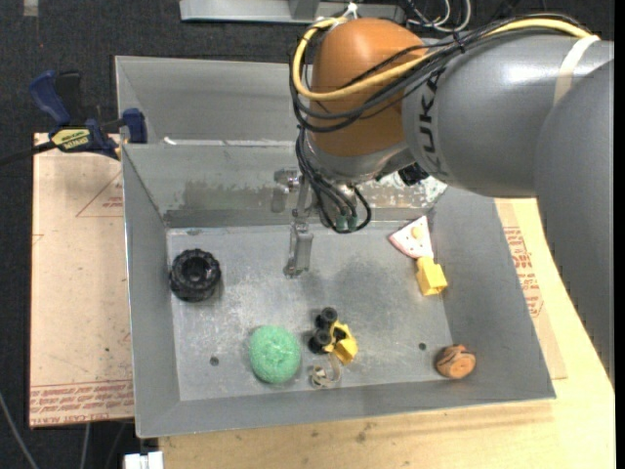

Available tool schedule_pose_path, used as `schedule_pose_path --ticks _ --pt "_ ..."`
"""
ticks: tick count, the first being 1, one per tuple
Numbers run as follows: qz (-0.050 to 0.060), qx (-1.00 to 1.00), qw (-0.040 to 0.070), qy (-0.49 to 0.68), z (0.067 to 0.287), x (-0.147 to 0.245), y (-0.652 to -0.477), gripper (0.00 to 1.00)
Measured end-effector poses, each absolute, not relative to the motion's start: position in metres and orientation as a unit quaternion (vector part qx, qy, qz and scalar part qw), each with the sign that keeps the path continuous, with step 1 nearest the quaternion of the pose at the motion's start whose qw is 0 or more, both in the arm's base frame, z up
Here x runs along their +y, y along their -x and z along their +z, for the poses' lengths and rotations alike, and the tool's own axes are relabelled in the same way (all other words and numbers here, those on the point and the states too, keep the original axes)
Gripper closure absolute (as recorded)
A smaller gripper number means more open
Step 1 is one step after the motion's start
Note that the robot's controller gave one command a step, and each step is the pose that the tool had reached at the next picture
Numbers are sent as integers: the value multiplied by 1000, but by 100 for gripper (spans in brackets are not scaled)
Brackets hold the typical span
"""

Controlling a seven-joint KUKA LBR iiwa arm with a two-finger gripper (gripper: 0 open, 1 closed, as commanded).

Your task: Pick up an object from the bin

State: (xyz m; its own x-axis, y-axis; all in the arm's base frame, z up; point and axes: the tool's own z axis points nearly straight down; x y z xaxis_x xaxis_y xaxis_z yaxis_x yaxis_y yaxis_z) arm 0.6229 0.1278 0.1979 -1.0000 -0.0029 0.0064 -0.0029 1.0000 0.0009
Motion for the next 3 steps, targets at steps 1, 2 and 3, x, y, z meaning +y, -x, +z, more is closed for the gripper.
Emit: schedule_pose_path --ticks 1,2,3 --pt "-1 -1000 -1 0 203 127 -624 0" --pt "-1 -998 -3 -58 140 180 -624 0" --pt "-3 -991 -2 -135 162 253 -581 0"
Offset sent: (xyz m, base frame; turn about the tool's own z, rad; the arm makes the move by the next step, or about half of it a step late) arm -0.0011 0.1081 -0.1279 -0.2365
